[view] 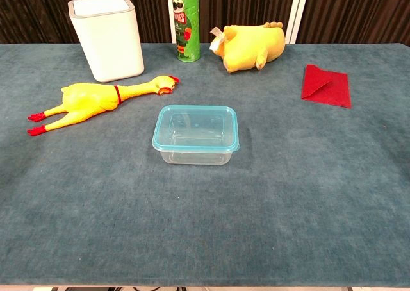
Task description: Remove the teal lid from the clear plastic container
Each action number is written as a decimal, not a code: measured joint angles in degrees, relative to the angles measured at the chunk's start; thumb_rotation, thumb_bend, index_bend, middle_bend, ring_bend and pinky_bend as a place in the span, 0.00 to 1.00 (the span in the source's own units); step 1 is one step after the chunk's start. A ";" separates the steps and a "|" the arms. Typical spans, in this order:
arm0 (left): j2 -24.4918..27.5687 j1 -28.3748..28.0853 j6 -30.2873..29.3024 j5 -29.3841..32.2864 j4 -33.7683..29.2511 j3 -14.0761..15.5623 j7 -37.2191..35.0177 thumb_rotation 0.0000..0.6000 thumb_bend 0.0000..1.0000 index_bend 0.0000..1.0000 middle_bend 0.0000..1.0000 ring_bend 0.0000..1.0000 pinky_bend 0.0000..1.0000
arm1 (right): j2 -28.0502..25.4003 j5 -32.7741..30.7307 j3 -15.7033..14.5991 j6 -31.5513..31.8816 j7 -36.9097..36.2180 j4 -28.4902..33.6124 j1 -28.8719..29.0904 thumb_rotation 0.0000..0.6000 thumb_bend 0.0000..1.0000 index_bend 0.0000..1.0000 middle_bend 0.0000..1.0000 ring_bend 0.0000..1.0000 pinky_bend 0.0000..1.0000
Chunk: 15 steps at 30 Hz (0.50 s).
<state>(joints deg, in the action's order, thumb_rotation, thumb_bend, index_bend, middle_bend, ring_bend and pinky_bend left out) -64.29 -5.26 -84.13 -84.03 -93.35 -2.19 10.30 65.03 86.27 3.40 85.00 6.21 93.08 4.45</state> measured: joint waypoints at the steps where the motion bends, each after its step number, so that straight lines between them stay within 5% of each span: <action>1: 0.02 -0.02 0.06 0.01 -0.02 0.02 0.03 1.00 0.00 0.00 0.00 0.00 0.00 | 0.00 -0.02 -0.02 -0.07 -0.07 -0.01 0.01 1.00 0.28 0.00 0.00 0.00 0.00; 15: 0.08 0.04 -0.03 -0.14 -0.21 0.12 -0.30 1.00 0.00 0.00 0.00 0.00 0.00 | -0.13 0.12 -0.25 -0.35 0.19 -0.08 0.03 1.00 0.28 0.00 0.00 0.00 0.00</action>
<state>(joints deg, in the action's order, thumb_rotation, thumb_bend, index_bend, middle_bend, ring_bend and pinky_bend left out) -64.20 -5.22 -84.16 -84.17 -93.57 -2.07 10.00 64.90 86.39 3.14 84.64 6.40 93.01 4.47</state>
